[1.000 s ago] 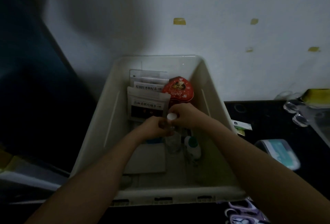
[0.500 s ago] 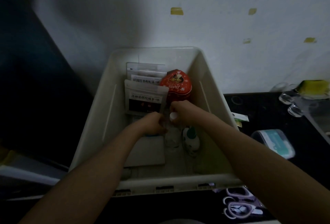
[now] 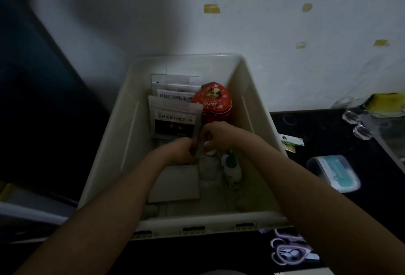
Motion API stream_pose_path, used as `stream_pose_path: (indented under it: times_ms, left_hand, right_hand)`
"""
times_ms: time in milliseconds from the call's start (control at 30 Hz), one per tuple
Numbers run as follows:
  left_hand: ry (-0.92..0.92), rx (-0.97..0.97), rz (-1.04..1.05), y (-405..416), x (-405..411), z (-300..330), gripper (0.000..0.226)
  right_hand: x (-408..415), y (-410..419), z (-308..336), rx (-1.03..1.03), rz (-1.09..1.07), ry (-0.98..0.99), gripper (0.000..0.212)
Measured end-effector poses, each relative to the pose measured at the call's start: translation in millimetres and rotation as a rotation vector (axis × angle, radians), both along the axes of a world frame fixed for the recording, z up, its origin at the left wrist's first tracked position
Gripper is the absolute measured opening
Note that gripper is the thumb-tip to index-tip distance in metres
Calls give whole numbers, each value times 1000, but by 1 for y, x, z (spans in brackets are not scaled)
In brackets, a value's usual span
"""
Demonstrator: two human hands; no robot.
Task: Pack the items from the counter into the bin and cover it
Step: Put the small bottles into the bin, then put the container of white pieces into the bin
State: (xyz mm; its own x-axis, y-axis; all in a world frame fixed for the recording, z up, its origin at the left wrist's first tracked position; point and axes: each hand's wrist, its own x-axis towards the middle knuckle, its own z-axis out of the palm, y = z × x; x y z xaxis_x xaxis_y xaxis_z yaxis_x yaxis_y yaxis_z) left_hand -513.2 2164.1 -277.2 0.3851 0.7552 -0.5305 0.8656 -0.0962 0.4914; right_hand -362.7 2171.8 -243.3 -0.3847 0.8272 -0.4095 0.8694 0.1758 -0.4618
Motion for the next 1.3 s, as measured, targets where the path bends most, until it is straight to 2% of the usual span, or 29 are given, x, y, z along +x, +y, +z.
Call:
stream_pose_path:
  times_ms: [67,133,233,300,367,433,533,700,833,933,1067,1167,1233,1300]
  left_hand:
    - [41,27,-9,2,1,5,27]
    - [-38,78,75,5,3,12,24]
    - [-434,169,382,4,16,38,23]
    - [-607,318,569,7,32,57,27]
    - [-745,405,688,9,54,73,18]
    - [-846,399,700,6,88,86,17]
    - [-896,405,592,-2,148,94,22]
    - [-831,269,439,-15,244,82,21]
    - [-662,128,352,-24,307,54,26]
    - [-545,-37,407,-30,343,22,28]
    - [-457,-270,521,-39,374,-14,25]
    - [-376,-302,582,-42,384,-32,14]
    - [-351,-305,621,-42,388,-42,9]
    - [-354,-305,621,-42,395,-48,27]
  right_hand:
    - [1,1,3,44,-22,57,35]
    - [4,1,13,131,-89,149,27]
    - [23,-1,34,393,-380,424,19]
    - [45,-3,51,553,-560,615,15]
    - [71,-4,63,623,-648,683,14]
    - [101,-2,65,619,-701,676,15]
    - [151,-2,55,552,-771,644,16]
    - [236,-18,24,466,-884,578,19]
    - [301,-34,-11,335,-988,437,23]
    - [342,-48,-46,207,-1060,394,23]
    - [381,-65,-84,19,-1052,341,19]
    - [398,-72,-112,-117,-1028,299,35]
    - [403,-74,-128,-210,-1012,331,28]
    - [406,-74,-134,-313,-1001,393,22]
